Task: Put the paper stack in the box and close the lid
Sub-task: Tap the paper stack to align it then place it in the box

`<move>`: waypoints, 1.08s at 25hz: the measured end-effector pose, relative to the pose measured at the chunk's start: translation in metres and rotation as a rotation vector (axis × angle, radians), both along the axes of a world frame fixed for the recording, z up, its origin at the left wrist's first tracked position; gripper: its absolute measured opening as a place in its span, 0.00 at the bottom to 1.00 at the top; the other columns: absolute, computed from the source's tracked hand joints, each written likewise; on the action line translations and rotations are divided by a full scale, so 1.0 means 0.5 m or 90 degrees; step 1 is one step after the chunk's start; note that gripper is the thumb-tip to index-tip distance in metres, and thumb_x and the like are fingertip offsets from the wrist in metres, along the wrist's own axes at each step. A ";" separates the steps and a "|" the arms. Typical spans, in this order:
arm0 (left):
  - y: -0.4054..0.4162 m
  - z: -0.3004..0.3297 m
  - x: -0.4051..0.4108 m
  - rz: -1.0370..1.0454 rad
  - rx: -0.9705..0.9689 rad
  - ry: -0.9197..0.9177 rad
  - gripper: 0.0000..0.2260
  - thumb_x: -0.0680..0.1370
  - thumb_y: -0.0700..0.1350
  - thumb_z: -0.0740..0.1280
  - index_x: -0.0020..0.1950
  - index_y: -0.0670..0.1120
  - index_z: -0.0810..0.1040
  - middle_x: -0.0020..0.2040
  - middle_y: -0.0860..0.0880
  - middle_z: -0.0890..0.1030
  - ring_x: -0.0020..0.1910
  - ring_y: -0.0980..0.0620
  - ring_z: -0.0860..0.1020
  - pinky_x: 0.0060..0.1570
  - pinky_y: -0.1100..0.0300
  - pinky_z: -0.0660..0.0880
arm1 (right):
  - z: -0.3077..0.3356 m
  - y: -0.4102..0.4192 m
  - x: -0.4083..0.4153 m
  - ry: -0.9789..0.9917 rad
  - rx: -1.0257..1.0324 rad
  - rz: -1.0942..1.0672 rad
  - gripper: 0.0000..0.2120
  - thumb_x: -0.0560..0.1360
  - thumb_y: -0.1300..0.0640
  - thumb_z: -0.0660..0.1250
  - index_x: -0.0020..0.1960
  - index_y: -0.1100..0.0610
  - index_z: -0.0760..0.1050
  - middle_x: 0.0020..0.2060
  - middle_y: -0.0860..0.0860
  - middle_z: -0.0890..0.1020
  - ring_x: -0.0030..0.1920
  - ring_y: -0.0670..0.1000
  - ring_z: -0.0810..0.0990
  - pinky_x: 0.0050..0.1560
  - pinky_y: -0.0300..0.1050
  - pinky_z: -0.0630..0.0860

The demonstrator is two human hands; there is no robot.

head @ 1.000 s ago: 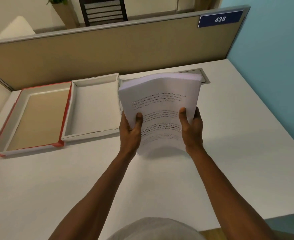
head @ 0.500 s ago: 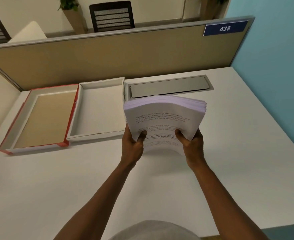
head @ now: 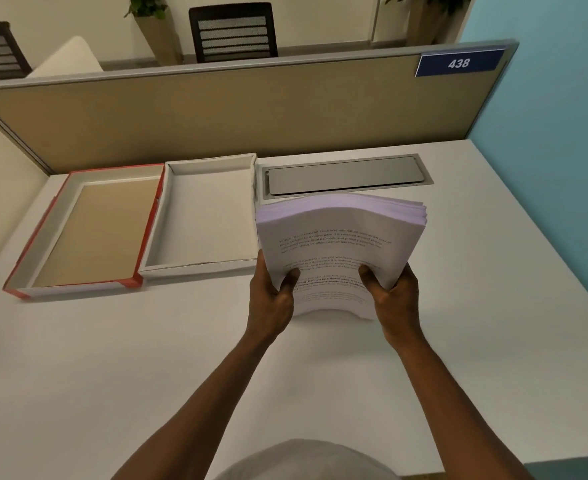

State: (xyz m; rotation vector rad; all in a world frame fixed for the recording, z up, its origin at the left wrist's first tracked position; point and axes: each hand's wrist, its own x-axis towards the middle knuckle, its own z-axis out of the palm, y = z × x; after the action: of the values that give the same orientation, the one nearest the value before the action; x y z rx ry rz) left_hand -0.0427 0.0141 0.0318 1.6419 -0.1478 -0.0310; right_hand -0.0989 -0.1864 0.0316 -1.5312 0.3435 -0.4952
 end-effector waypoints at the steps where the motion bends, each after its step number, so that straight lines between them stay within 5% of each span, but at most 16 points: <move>1: 0.004 -0.004 -0.005 -0.006 0.009 0.000 0.24 0.79 0.37 0.67 0.73 0.51 0.68 0.60 0.62 0.79 0.63 0.55 0.78 0.57 0.51 0.81 | -0.006 0.003 -0.005 0.001 -0.003 0.005 0.18 0.71 0.53 0.75 0.59 0.44 0.78 0.51 0.43 0.85 0.53 0.47 0.83 0.48 0.42 0.84; 8: 0.029 -0.016 -0.015 -0.044 0.067 -0.013 0.22 0.79 0.41 0.66 0.69 0.59 0.68 0.60 0.66 0.78 0.62 0.60 0.77 0.54 0.63 0.80 | -0.046 -0.024 -0.033 0.062 -0.061 0.067 0.20 0.74 0.54 0.74 0.63 0.44 0.73 0.55 0.43 0.82 0.58 0.49 0.81 0.54 0.43 0.81; 12: 0.045 -0.034 -0.011 -0.067 0.162 -0.061 0.18 0.80 0.42 0.64 0.70 0.50 0.71 0.57 0.71 0.77 0.57 0.66 0.77 0.53 0.59 0.80 | -0.051 -0.025 -0.042 0.119 -0.214 0.024 0.17 0.76 0.51 0.71 0.63 0.53 0.75 0.52 0.48 0.82 0.52 0.51 0.81 0.43 0.22 0.74; 15: 0.060 -0.039 -0.006 -0.066 0.185 -0.085 0.17 0.80 0.42 0.64 0.69 0.46 0.74 0.55 0.71 0.79 0.54 0.66 0.78 0.53 0.54 0.81 | -0.036 -0.024 -0.050 0.094 -0.275 0.022 0.19 0.75 0.48 0.70 0.62 0.56 0.76 0.49 0.46 0.82 0.47 0.45 0.81 0.41 0.22 0.75; 19: 0.089 -0.054 -0.031 -0.060 0.194 -0.113 0.16 0.80 0.43 0.64 0.68 0.48 0.75 0.57 0.69 0.79 0.55 0.64 0.78 0.52 0.60 0.79 | -0.045 0.005 -0.081 0.091 -0.279 0.019 0.20 0.73 0.44 0.69 0.60 0.55 0.77 0.45 0.34 0.80 0.46 0.35 0.81 0.42 0.22 0.74; 23: 0.099 -0.039 -0.017 -0.091 0.213 -0.115 0.17 0.81 0.43 0.63 0.69 0.45 0.73 0.58 0.61 0.81 0.54 0.58 0.80 0.52 0.54 0.80 | -0.039 0.016 -0.078 0.103 -0.258 0.012 0.19 0.74 0.46 0.69 0.61 0.55 0.77 0.46 0.41 0.82 0.46 0.45 0.82 0.43 0.22 0.75; 27: 0.124 -0.025 -0.006 -0.093 0.200 -0.100 0.18 0.80 0.41 0.64 0.70 0.44 0.72 0.58 0.52 0.83 0.53 0.51 0.81 0.51 0.49 0.81 | -0.023 0.032 -0.065 0.127 -0.269 0.036 0.21 0.73 0.46 0.70 0.62 0.54 0.76 0.48 0.45 0.83 0.44 0.41 0.82 0.39 0.25 0.77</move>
State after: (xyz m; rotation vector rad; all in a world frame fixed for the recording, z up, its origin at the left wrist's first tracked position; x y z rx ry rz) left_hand -0.0455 0.0760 0.0191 1.9443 -0.4006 -0.0382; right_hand -0.1312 -0.1706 0.0201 -2.0029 0.3623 -0.3856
